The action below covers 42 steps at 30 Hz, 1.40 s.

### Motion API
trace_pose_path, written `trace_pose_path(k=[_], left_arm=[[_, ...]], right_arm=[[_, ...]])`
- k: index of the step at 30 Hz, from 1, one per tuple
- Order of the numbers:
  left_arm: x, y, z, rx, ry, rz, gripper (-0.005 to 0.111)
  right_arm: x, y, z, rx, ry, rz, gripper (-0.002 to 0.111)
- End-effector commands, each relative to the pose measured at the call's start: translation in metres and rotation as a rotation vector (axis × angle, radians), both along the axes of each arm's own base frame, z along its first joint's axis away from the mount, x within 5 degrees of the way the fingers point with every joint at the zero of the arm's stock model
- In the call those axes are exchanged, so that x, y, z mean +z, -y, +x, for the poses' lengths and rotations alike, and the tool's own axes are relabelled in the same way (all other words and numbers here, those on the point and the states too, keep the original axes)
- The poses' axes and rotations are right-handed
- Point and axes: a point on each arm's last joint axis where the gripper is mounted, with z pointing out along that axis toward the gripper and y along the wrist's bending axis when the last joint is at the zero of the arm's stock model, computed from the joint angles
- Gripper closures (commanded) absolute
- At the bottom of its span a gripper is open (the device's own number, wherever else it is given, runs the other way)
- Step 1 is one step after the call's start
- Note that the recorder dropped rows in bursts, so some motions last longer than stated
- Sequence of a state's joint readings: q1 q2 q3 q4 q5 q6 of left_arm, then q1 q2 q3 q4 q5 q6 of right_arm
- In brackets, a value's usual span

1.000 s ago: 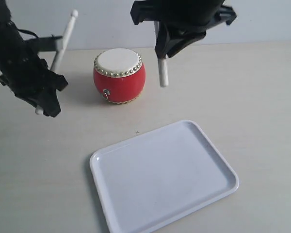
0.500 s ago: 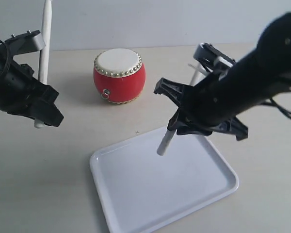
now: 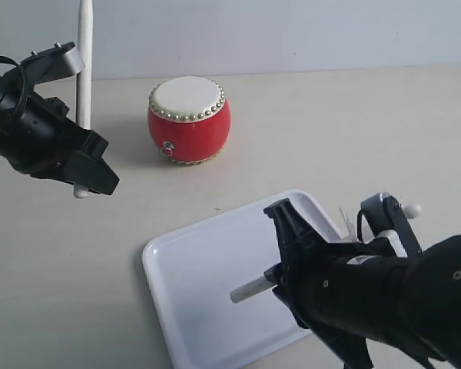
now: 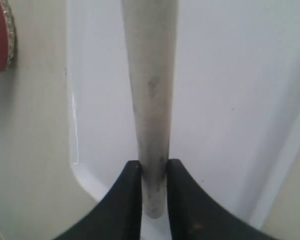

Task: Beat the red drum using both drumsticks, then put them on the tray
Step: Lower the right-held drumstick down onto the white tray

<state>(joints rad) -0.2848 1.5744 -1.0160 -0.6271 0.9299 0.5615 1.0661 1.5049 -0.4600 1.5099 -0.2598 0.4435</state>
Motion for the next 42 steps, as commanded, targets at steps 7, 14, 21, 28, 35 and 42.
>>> trace_pose_path(k=[7,14,21,28,35,42], left_arm=[[0.003,0.002,-0.003,-0.014,0.002,-0.021,0.107],[0.003,0.002,-0.002,-0.022,0.016,-0.020,0.107],[0.003,0.002,-0.002,-0.022,0.024,-0.019,0.107],[0.003,0.002,-0.003,-0.030,0.018,-0.013,0.107],[0.003,0.002,-0.003,-0.029,0.015,-0.017,0.107],[0.003,0.003,-0.004,-0.033,0.010,-0.019,0.107]], right_arm=[[-0.030,-0.004,-0.008,-0.115,-0.092,-0.050,0.108],[-0.029,-0.009,-0.006,-0.130,-0.097,-0.034,0.108],[-0.005,-0.039,0.011,-0.081,-0.005,0.034,0.108],[-0.016,-0.051,0.003,-0.040,-0.051,0.017,0.108],[-0.017,-0.052,0.000,-0.054,-0.069,0.020,0.108],[-0.023,-0.052,-0.001,-0.044,-0.089,0.008,0.108]])
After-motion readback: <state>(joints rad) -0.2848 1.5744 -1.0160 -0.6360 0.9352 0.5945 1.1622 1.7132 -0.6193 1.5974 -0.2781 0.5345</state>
